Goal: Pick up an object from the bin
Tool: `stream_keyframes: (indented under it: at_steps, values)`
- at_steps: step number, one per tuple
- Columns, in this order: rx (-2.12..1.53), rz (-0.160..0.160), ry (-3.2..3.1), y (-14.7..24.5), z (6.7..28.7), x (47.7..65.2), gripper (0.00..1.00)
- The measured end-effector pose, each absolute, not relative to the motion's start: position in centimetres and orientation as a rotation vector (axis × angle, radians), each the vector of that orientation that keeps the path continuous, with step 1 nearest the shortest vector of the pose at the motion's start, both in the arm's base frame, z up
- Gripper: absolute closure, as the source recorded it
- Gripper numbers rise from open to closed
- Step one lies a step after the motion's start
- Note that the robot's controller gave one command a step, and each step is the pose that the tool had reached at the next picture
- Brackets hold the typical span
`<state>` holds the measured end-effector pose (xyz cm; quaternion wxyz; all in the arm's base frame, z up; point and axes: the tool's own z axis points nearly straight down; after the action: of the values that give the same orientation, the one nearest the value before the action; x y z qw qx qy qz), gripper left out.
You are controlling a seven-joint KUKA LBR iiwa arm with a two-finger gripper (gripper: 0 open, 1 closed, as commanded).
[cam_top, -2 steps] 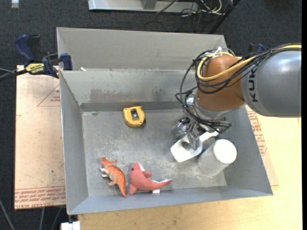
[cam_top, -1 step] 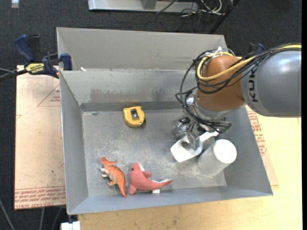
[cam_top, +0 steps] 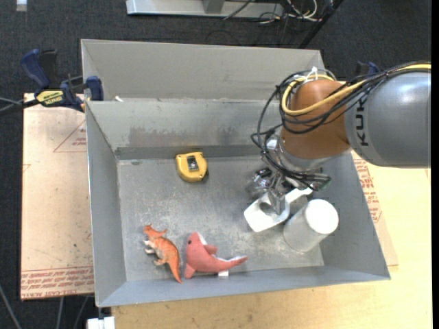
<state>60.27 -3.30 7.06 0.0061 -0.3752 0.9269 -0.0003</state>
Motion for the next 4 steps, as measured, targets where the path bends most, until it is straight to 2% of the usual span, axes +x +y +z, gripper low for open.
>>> stream_keyframes:
  at_steps: [4]
  values:
    - [-1.174,0.000,2.901,-3.31,7.06,60.27,1.00]
